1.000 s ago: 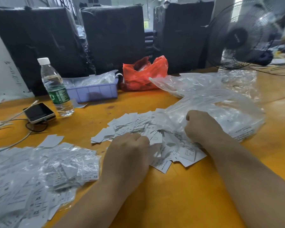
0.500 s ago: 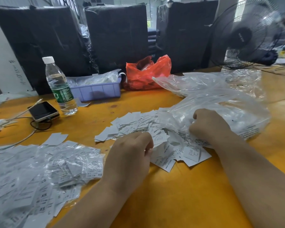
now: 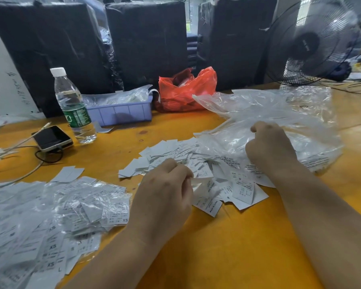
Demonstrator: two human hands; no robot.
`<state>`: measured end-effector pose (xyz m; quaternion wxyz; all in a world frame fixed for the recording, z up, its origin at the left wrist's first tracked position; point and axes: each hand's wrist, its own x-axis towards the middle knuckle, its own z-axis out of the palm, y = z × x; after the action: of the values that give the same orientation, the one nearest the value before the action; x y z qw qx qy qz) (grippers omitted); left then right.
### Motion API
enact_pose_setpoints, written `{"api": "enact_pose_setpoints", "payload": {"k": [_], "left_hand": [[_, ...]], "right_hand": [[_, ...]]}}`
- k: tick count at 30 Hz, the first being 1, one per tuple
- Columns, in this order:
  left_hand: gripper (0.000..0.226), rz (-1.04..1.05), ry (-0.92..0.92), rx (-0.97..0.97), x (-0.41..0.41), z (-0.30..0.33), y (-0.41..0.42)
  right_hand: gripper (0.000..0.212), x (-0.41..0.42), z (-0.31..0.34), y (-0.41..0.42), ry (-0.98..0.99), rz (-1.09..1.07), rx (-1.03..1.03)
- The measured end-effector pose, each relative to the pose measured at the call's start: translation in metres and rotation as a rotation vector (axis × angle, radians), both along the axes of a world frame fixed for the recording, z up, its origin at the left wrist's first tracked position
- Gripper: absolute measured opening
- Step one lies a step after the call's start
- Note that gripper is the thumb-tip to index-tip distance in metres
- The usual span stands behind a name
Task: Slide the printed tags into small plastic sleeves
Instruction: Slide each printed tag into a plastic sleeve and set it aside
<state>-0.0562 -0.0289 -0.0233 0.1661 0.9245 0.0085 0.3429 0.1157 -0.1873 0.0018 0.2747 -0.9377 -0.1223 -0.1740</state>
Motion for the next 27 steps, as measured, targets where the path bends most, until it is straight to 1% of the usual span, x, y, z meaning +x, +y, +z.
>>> {"api": "enact_pose_setpoints", "payload": {"k": [2,3,5,7,9,10,12,13,16,19,21,23,27], "left_hand": [[0.008,0.003,0.003,0.001,0.0,0.0,0.0],[0.006,0.006,0.002,0.004,0.0,0.001,0.0],[0.006,0.01,-0.003,0.006,0.0,0.001,0.0],[0.007,0.009,-0.002,0.006,0.0,0.001,0.0],[0.007,0.003,0.002,-0.007,0.0,-0.001,0.001],[0.007,-0.001,0.0,-0.017,0.0,-0.001,0.001],[0.008,-0.004,-0.001,-0.023,0.0,-0.001,0.001],[0.009,-0.001,0.003,-0.021,0.0,-0.001,0.001],[0.009,0.005,0.014,-0.026,0.0,-0.001,0.001],[0.008,-0.001,-0.003,-0.059,0.0,-0.002,0.001],[0.004,-0.012,-0.019,-0.1,-0.001,-0.003,0.001],[0.004,-0.021,-0.023,-0.131,-0.001,-0.004,0.001],[0.016,0.001,-0.048,-0.168,-0.001,-0.004,0.001]], "right_hand": [[0.032,0.001,-0.001,-0.001,0.065,-0.023,-0.119],[0.025,0.001,-0.002,-0.002,0.114,-0.04,-0.196],[0.004,-0.001,-0.003,-0.004,0.229,-0.07,-0.287],[0.016,0.001,-0.005,-0.005,0.258,-0.064,-0.273],[0.024,0.002,-0.004,-0.007,0.228,-0.065,-0.215],[0.024,0.003,-0.003,-0.008,0.223,-0.06,-0.187],[0.012,0.003,-0.001,-0.009,0.202,-0.06,-0.166],[0.011,0.004,-0.001,-0.009,0.187,-0.066,-0.161],[0.028,0.003,0.002,-0.01,0.103,-0.086,-0.131],[0.038,0.003,0.004,-0.01,0.0,-0.011,0.019],[0.037,0.001,0.006,-0.008,-0.008,0.123,0.174],[0.03,-0.005,0.01,-0.002,0.053,0.29,0.326],[0.015,-0.019,0.015,0.009,0.297,0.537,0.598]]}}
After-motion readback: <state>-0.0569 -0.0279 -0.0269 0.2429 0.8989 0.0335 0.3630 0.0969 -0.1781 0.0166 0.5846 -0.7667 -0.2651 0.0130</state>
